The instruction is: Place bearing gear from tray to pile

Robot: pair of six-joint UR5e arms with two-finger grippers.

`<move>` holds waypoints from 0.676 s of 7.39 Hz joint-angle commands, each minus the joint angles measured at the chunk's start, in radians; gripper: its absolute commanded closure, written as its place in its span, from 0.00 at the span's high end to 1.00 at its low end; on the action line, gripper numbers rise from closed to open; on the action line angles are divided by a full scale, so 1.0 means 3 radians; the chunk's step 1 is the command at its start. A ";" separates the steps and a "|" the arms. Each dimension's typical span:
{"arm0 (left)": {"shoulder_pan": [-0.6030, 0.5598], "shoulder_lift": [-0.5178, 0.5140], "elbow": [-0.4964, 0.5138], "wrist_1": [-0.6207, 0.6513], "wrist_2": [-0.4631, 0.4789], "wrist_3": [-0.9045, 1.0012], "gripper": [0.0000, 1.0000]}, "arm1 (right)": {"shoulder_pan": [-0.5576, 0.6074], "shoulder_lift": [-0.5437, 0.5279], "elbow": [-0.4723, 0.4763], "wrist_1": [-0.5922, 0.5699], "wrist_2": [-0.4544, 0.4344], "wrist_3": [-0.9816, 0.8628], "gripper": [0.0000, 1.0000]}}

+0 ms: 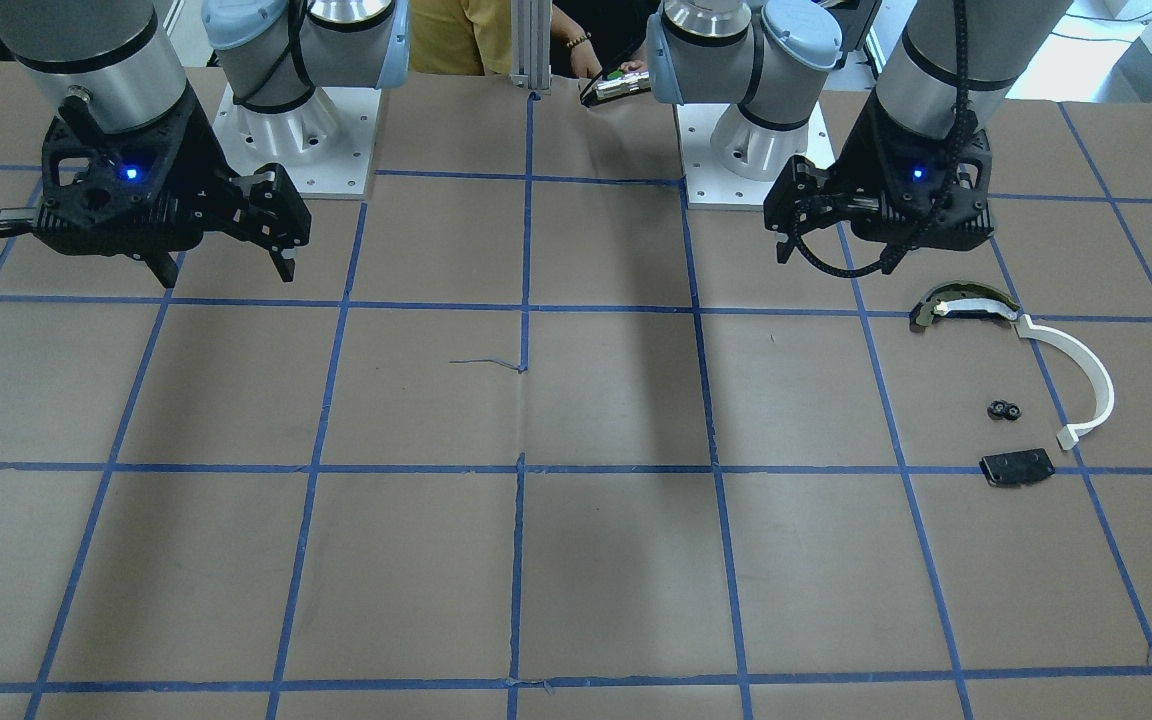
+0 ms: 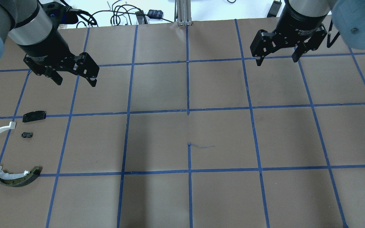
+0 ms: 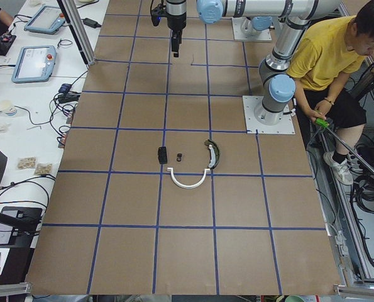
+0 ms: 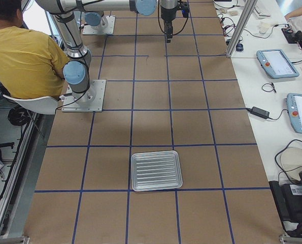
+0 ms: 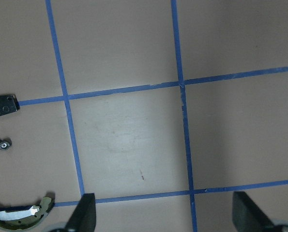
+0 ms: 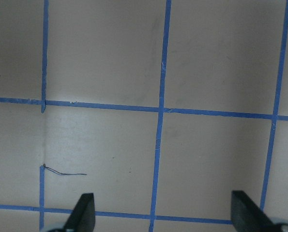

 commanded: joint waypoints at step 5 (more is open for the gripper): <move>0.0022 0.0040 -0.0074 -0.0035 -0.0116 0.0027 1.00 | -0.0008 -0.0007 0.0013 -0.0007 -0.0007 -0.0004 1.00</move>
